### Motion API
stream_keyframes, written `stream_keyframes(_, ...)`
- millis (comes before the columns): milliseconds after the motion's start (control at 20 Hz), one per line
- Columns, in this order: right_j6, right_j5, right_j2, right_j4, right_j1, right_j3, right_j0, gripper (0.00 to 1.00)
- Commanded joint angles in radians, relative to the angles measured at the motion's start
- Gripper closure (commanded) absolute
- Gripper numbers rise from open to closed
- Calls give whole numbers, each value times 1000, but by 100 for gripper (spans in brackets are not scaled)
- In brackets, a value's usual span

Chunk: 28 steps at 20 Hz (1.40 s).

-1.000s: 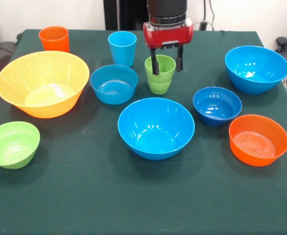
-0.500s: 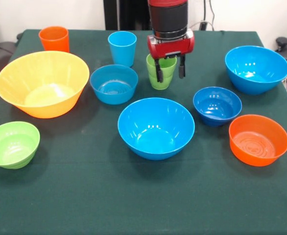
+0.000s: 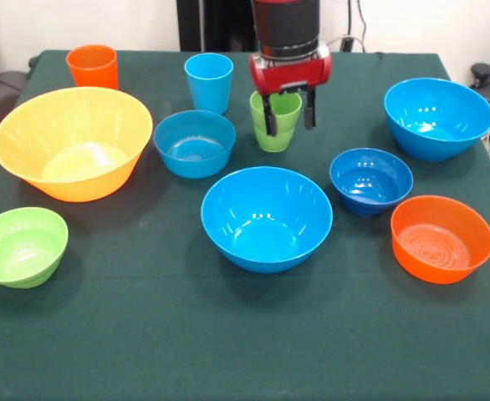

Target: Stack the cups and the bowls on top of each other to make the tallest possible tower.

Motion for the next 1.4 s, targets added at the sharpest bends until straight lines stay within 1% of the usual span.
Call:
stream_keyframes(50,-193,170,107,20,-155,77,-18,0)
stream_keyframes(200,-176,183,112,27,-183,83,-14,0)
stream_keyframes(300,-170,204,123,40,-188,71,-13,0)
stream_keyframes(500,-179,217,136,33,-177,63,-26,0)
stream_keyframes(700,-188,218,159,37,-207,106,-50,0)
stream_keyframes(900,-206,247,186,44,-226,111,-61,0)
stream_keyframes(1000,-195,240,183,28,-213,98,-58,0)
stream_keyframes(1150,-169,204,178,5,-206,112,-65,0)
stream_keyframes(1250,-146,167,161,-26,-171,102,-58,0)
stream_keyframes(1300,-137,141,143,-60,-140,84,-46,0)
stream_keyframes(1400,-129,105,122,-108,-100,61,-32,0)
